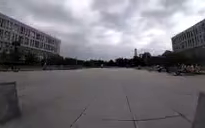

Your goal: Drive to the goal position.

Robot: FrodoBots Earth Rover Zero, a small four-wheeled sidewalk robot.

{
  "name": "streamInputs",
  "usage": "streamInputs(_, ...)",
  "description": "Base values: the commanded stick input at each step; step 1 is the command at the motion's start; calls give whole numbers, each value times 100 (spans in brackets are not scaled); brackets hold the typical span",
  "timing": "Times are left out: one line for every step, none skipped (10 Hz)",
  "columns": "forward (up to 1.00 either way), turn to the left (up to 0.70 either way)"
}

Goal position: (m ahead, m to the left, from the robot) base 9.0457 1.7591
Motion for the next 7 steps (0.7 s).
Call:
streamInputs(70, 0)
streamInputs(70, 0)
streamInputs(70, 0)
streamInputs(70, 0)
streamInputs(70, 0)
streamInputs(70, 0)
streamInputs(70, 0)
